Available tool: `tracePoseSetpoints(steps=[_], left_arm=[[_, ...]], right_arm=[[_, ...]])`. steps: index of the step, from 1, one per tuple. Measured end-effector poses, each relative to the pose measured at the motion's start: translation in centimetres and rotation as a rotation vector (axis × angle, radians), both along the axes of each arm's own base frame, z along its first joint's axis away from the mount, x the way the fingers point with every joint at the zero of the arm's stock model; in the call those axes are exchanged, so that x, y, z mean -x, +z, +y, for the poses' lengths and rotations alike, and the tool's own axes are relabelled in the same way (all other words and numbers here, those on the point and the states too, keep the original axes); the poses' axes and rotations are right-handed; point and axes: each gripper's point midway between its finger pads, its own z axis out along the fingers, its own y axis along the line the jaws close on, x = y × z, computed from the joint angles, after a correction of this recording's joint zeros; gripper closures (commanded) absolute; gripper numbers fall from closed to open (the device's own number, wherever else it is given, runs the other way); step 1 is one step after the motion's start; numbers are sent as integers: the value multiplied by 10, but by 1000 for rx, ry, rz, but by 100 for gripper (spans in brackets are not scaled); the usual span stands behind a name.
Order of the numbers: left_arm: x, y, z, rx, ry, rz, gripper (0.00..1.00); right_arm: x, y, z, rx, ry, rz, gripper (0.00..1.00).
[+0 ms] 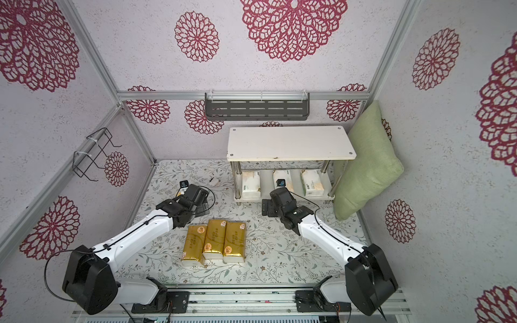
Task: Place the tissue boxes on the shelf by color
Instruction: Adjust the box of tissues at the center of the board.
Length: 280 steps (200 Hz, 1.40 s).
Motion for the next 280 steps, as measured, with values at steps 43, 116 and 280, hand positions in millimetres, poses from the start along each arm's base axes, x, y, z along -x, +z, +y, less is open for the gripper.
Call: tracePoseSetpoints(steps=[43,116,280], left_arm=[[26,-11,-2,4,-13,68,3],[88,-34,0,112,-49,221,3],[122,-80,-10,141,-71,416,3]], right_arm=[[10,-18,-6,23,-1,41,1],[13,-24,-8,32,-1,53,1],[10,-26,-2,13,16,53,1]])
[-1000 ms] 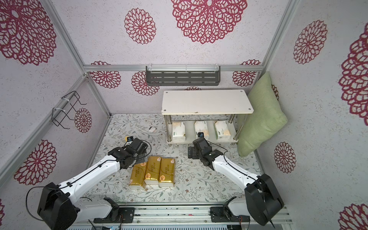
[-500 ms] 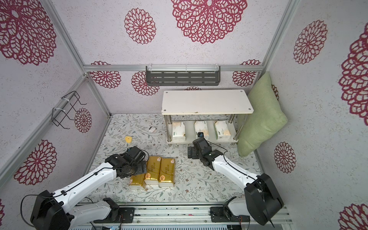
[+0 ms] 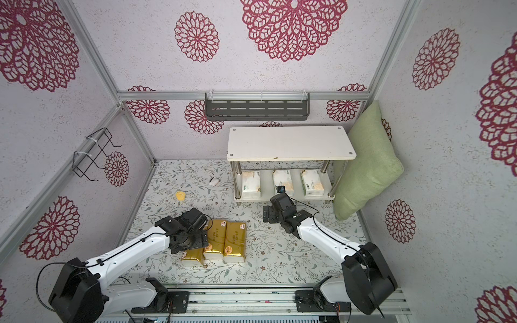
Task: Place the tissue boxes on the shelf by color
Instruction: Adjust the box of tissues at the center of the board.
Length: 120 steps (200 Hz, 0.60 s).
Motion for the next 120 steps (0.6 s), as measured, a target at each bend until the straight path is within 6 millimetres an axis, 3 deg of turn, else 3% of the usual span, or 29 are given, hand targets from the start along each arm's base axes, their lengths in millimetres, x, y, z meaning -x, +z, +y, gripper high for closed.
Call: tracePoseSetpoints(steps=[23,120], left_arm=[[-4,-4,-3,0,0,-1,0],[-15,-7,1,-16,42,-55,10]], right_arm=[[-1,1,1,-3,0,-4,1],[0,2,6,-15,14,-8,1]])
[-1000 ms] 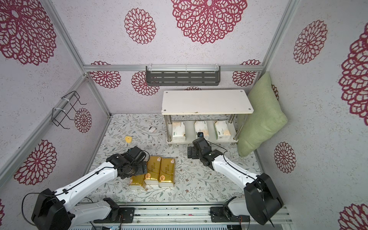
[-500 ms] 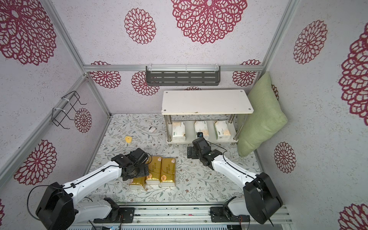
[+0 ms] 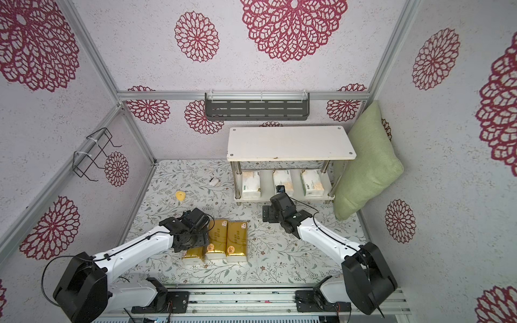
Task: Place the tissue boxes on the shelf by color
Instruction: Adjust the box of tissues at the center of the board.
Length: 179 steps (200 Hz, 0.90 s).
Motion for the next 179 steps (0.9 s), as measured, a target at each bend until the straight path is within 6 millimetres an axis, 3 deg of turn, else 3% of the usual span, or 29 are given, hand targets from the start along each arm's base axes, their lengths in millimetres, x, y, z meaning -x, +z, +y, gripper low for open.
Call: tracePoseSetpoints(steps=[63,122,179], left_arm=[[-8,-2,-13,62,-34,-28,13],[-13,-2,-31,140,-77,-27,13],[-15,-2,-44,189,-85,-14,1]], right_arm=[[17,-5,22,-18,56,20,1],[34,-26,20,2,58,75,1],[35,-20,15,6,39,63,1]])
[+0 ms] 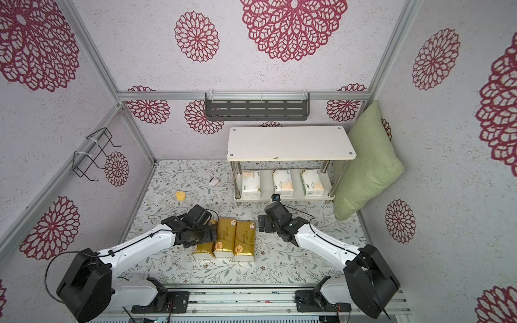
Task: Place the tissue boxes on the shelf by color
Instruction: Adjust the box of tissues at the center of the board, then move the box of tissues to the center of the board.
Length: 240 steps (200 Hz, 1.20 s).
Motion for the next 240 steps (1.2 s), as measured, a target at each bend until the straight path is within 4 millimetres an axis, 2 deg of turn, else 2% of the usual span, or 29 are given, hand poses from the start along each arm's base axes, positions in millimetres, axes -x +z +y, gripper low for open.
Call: tracePoseSetpoints(steps=[33,69,94,135,162,193,212,240], left_arm=[[-2,9,5,-22,17,-19,1],[-18,46,8,-29,32,-118,1],[-29,67,9,-27,41,-184,1],[-38,74,22,-70,71,-221,1],[-48,83,35,-113,114,-266,2],[-64,105,47,-154,164,-350,3],[-73,116,51,-161,185,-393,3],[-80,119,56,-170,196,-414,3]], right_arm=[[4,-2,2,1,-1,11,1],[14,-3,9,4,4,24,1],[22,3,23,-20,18,23,1],[35,12,56,-81,52,25,1],[41,3,69,-85,58,44,1],[46,-10,79,-61,67,67,1],[47,-11,88,-62,75,72,1],[48,-11,99,-72,85,76,1]])
